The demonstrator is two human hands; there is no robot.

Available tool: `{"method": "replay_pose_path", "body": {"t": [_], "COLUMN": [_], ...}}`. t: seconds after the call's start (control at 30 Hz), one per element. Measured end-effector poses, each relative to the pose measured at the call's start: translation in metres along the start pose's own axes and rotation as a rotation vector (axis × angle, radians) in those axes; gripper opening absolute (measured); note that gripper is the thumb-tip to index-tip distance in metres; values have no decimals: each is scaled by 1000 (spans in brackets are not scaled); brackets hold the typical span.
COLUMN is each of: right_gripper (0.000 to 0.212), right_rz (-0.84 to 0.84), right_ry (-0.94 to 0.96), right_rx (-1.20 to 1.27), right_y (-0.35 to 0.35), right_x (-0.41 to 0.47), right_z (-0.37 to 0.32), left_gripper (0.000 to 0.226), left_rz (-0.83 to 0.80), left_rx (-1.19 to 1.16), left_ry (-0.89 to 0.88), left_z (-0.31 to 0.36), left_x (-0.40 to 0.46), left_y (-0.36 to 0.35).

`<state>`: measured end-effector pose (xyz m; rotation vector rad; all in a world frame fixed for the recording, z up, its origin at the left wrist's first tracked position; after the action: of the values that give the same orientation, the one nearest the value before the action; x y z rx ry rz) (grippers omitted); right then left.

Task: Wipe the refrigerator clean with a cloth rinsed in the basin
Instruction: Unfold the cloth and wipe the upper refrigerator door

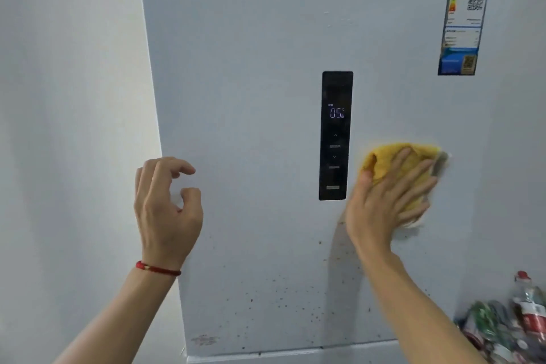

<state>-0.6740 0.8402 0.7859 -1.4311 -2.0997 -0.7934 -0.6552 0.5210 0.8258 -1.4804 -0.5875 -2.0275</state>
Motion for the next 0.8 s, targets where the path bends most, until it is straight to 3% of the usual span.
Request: {"method": "replay_pose_path", "body": {"t": [0.1,0.23,0.37,0.47,0.53,0.6,0.67,0.73,0.8], "right_gripper": [72,66,50,33,30,26,22,24,29], "right_rz": [-90,-96,-26,-82,-122,-310,-699,-1213,-1549], "right_ry": [375,722,1118,1485,1578,1522,1225,622,-25], "right_rx": [-115,-228,-234,-273,-256,-122,165,542,789], "right_y": [-44,-91,-112,-122,-123,-121,-105,-83,-68], "right_x": [-74,-155,-182,-198,-203,-213,-229,-260,-289], "right_z": [-77,-147,-161,-157,-154,-155,-161,-166,-164], "left_gripper": [29,32,39,35,33,29,22,18,24], "left_rz": [4,-40,-101,-105,-117,-111,-110,-124,-159], "left_rx": [-12,17,43,25,16,-12,-94,-147,-256], "left_ry": [94,190,327,478,578,686,793,938,1114], "left_z": [-21,-48,-73,-91,-99,-104,-104,-104,-98], "left_x": [-3,-11,-24,-39,-55,-75,-95,-127,-154], "left_y": [23,54,80,96,104,117,128,146,157]}}
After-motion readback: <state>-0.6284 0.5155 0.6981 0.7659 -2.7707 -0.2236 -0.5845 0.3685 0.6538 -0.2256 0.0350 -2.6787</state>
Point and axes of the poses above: each hand's wrist, its own x-axis towards the middle knuckle, its own y-axis out of the back of the hand, z = x × y, the point moved 3 cm from there along x, towards the middle knuckle, and after that the axes turned 3 degrees about -z, right-handed, at the moved point
